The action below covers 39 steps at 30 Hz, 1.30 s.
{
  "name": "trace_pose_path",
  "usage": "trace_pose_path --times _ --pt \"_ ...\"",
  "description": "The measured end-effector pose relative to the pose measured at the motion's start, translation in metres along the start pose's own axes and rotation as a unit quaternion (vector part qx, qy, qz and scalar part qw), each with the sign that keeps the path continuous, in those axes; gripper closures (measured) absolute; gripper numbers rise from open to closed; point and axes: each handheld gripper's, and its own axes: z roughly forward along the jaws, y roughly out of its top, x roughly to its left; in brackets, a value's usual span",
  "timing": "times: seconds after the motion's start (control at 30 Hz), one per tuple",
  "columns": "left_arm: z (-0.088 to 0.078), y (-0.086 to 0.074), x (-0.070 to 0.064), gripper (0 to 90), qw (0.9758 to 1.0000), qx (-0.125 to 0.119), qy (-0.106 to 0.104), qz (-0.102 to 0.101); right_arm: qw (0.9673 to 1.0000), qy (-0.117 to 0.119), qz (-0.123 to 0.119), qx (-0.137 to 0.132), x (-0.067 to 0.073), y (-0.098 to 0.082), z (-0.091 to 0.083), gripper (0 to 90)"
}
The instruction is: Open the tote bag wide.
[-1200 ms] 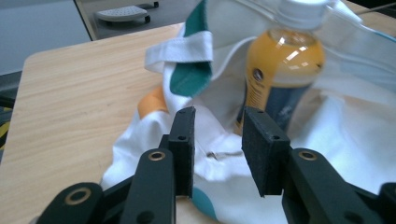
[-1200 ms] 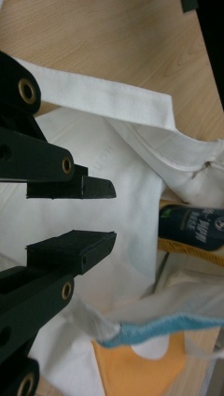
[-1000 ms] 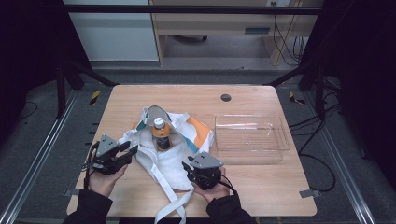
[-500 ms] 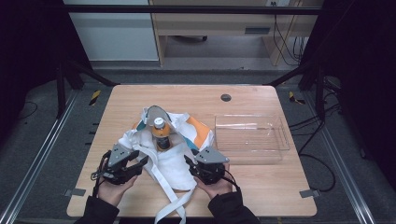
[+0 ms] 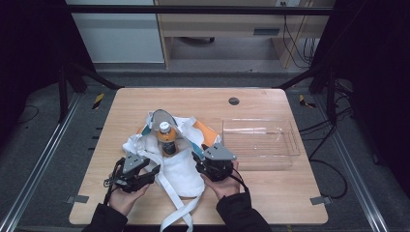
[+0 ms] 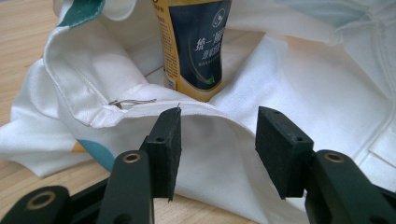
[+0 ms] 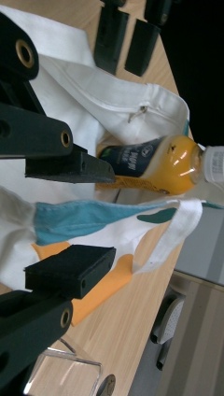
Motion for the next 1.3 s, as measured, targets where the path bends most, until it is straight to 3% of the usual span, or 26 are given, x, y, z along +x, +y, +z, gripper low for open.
trace_pose_path --times 0.07,0.17,0.37,0.5,0.53,0.57,0.63,0.67,0.7,0.73,0.83,0.9,0.97,1.07,1.3 --pt "0.002 -0.002 0.0 50.6 0.9999 0.011 0.007 0.006 0.9999 0.0 0.01 -0.003 -0.002 0.006 0.006 57.4" --pt "0.004 -0.003 -0.001 51.0 0.9999 0.015 0.001 0.002 0.9999 -0.001 0.011 -0.004 -0.002 0.01 0.012 57.5" --pt "0.007 -0.004 -0.001 59.6 0.9996 0.026 -0.013 0.001 0.9998 -0.017 -0.002 0.013 0.002 0.015 0.033 62.7" --pt "0.012 -0.007 -0.001 66.7 0.9987 0.049 -0.003 0.008 0.9994 -0.021 -0.006 0.028 0.004 0.012 0.043 67.2" --pt "0.013 -0.008 0.0 67.0 0.9988 0.048 -0.005 0.004 0.9988 -0.026 -0.015 0.038 0.006 0.011 0.048 72.9" --pt "0.013 -0.007 0.001 67.0 0.999 0.044 -0.007 0.001 0.9988 -0.026 -0.015 0.038 0.006 0.011 0.048 72.9" --pt "0.008 -0.005 0.001 66.5 0.9996 0.026 -0.011 -0.009 0.9985 -0.032 -0.019 0.04 0.007 0.01 0.05 77.6" --pt "0.001 -0.002 0.0 65.4 0.9998 0.005 -0.015 -0.015 0.9983 -0.037 -0.02 0.041 0.007 0.01 0.049 81.4" --pt "0.001 -0.002 0.0 64.9 0.9998 0.005 -0.015 -0.015 0.9983 -0.037 -0.02 0.041 0.007 0.01 0.049 81.4" --pt "-0.005 0.002 -0.002 64.1 0.9996 -0.014 -0.016 -0.018 0.9981 -0.038 -0.02 0.043 0.005 0.01 0.048 83.3" --pt "-0.008 0.005 -0.005 61.0 0.9994 -0.02 -0.02 -0.021 0.9981 -0.037 -0.017 0.045 0.003 0.01 0.047 83.7" --pt "-0.005 0.005 -0.009 59.9 0.9995 -0.015 -0.02 -0.02 0.9982 -0.035 -0.017 0.045 0.003 0.01 0.046 83.5" --pt "0.002 0.002 -0.013 59.5 0.9998 0.006 -0.015 -0.01 0.9983 -0.035 -0.016 0.044 0.004 0.01 0.047 82.8" --pt "0.005 0.001 -0.014 60.8 0.9998 0.013 -0.01 -0.009 0.9984 -0.036 -0.014 0.042 0.004 0.01 0.047 83.3" --pt "0.013 -0.004 -0.012 77.4 0.9983 0.058 -0.002 -0.002 0.9974 -0.056 -0.015 0.043 0.001 0.009 0.051 88.2"
